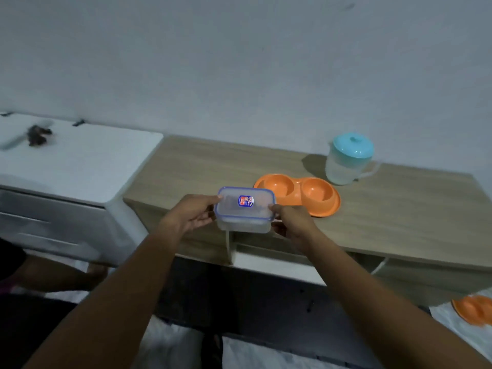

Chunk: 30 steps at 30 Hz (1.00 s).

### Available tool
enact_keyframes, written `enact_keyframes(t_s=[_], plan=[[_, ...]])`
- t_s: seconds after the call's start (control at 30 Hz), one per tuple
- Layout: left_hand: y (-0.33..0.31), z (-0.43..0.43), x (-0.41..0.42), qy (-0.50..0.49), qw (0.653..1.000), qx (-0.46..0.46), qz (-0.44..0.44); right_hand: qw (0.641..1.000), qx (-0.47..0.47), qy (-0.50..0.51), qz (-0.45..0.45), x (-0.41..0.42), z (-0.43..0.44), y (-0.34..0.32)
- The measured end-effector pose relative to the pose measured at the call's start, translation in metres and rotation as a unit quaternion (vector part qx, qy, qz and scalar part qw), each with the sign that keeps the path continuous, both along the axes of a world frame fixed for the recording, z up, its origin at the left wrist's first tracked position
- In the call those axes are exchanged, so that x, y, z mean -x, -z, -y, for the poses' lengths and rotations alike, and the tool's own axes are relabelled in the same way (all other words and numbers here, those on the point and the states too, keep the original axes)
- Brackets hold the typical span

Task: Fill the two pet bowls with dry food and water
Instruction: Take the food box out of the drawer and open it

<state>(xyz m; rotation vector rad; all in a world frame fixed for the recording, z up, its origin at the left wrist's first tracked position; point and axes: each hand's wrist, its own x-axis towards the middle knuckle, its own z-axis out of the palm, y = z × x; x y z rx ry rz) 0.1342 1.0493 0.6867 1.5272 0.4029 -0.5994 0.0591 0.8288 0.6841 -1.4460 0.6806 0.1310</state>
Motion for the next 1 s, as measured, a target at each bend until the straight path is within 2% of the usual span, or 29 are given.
enact_keyframes(t_s=[0.27, 0.43, 0.6, 0.7, 0.83, 0.93, 1.0], plan=[[0.036, -0.041, -0.156, 0.052, 0.996, 0.064, -0.027, 0.997, 0.018, -0.002, -0.075, -0.156, -0.029, 0.020], [0.062, -0.050, -0.207, 0.124, 0.990, 0.054, -0.048, 0.991, -0.008, -0.020, -0.131, -0.202, -0.035, 0.039], [0.076, -0.046, -0.238, 0.152, 0.982, 0.094, -0.054, 0.989, -0.051, 0.044, -0.135, -0.220, -0.034, 0.049], [0.079, -0.042, -0.246, 0.159, 0.979, 0.111, -0.056, 0.988, -0.011, 0.096, -0.117, -0.224, -0.037, 0.049], [0.085, -0.040, -0.250, 0.165, 0.979, 0.108, -0.048, 0.981, 0.141, 0.109, -0.070, -0.226, -0.040, 0.048], [0.086, -0.040, -0.248, 0.135, 0.986, 0.093, -0.016, 0.970, 0.185, 0.140, -0.073, -0.213, -0.048, 0.061], [0.080, -0.037, -0.247, 0.133, 0.990, 0.046, 0.030, 0.964, 0.190, 0.175, -0.065, -0.198, -0.067, 0.058]])
